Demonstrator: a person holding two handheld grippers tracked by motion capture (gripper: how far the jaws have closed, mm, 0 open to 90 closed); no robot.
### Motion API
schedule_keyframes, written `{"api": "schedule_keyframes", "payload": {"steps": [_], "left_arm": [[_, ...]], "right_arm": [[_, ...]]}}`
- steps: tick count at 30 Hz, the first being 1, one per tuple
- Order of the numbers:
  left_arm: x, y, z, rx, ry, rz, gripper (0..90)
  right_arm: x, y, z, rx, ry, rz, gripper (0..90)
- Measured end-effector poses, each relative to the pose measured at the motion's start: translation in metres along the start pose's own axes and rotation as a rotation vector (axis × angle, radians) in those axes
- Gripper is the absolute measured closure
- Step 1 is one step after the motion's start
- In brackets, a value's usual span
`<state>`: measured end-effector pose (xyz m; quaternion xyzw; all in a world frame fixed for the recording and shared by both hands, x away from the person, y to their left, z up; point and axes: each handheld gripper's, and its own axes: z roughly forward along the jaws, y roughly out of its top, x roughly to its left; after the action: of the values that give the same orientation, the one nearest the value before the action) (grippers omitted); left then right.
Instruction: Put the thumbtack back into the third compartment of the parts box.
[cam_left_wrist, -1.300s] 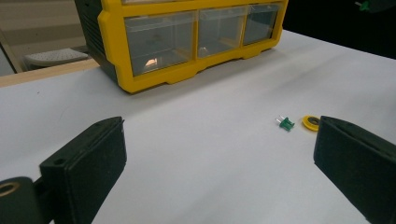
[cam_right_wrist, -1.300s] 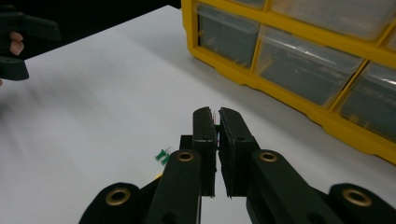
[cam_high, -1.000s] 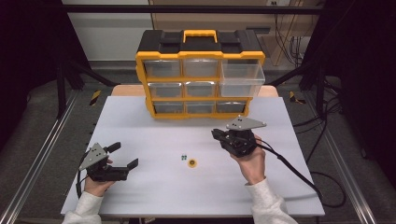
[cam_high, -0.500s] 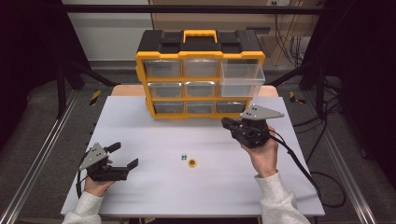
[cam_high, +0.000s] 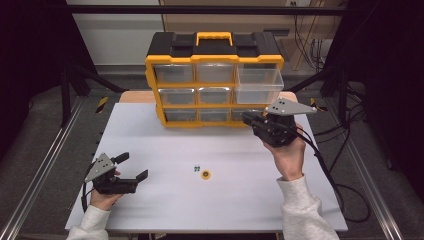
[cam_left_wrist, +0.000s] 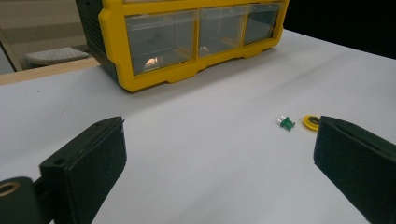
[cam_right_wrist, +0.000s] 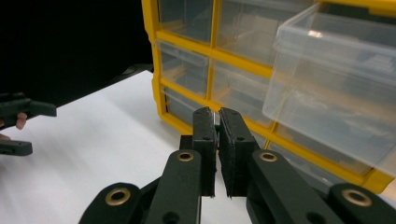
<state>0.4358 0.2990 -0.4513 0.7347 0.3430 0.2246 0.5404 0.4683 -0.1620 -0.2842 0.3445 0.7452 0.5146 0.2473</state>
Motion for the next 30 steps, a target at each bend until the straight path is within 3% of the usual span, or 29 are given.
{"api": "schedule_keyframes", "payload": {"steps": [19, 30], "left_arm": [[0.0, 0.0, 0.0, 0.0, -0.001, 0.0, 2.3], [0.001, 0.0, 0.0, -0.002, 0.0, -0.001, 2.3]], "right_arm": [[-0.015, 0.041, -0.011, -0.056, -0.067, 0.002, 85.6], [-0.024, 0.058, -0.003, -0.056, -0.114, -0.005, 85.6]]}}
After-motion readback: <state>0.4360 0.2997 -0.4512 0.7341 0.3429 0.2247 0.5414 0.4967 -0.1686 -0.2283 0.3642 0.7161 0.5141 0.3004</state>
